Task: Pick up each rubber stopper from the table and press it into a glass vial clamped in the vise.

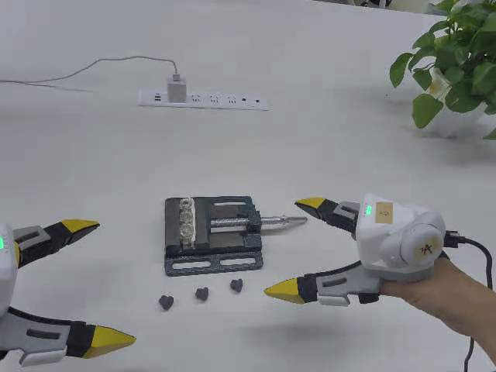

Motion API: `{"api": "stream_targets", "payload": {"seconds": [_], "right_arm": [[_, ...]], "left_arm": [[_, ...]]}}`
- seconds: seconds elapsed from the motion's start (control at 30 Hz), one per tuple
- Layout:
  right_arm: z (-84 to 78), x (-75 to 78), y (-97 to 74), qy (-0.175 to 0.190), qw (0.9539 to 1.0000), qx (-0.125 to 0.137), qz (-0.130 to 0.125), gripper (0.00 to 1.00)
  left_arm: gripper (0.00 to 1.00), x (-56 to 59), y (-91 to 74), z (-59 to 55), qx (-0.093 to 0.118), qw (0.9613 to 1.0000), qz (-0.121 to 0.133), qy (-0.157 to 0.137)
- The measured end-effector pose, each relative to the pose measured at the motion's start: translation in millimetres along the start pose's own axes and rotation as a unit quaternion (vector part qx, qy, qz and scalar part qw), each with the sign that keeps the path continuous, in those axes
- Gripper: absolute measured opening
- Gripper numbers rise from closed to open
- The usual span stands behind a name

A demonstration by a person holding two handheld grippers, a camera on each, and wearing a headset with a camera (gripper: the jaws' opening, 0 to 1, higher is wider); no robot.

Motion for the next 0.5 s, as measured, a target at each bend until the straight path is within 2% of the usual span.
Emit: {"api": "stream_targets", "payload": {"seconds": [0.17, 0.27, 0.5], "right_arm": [[0.1, 0.1, -0.4, 0.001, 1.0, 0.001, -0.001, 0.85], [0.5, 0.3, -0.9, 0.001, 1.0, 0.002, -0.003, 0.85], [0.8, 0.8, -2.1, 0.003, 1.0, 0.004, -0.006, 0.84]], "left_arm": [[0.93, 0.7, 3.9, -0.3, -0.013, 0.9997, -0.012, 0.018], [0.89, 1.8, 6.2, 0.2, -0.023, 0.9991, -0.02, 0.031], [0.8, 5.7, 13.0, -3.8, -0.052, 0.9954, -0.046, 0.065]]}}
Point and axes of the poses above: the centre of the closed fingertips' face, and the gripper's own axes: y roughly forward along the fingers, x roughly to its right, z roughly out of its top, the point moved 2 cm from there along -y, roughly backward along the fingers, and after that the axes turned 3 degrees about x, right-handed, at the moved point
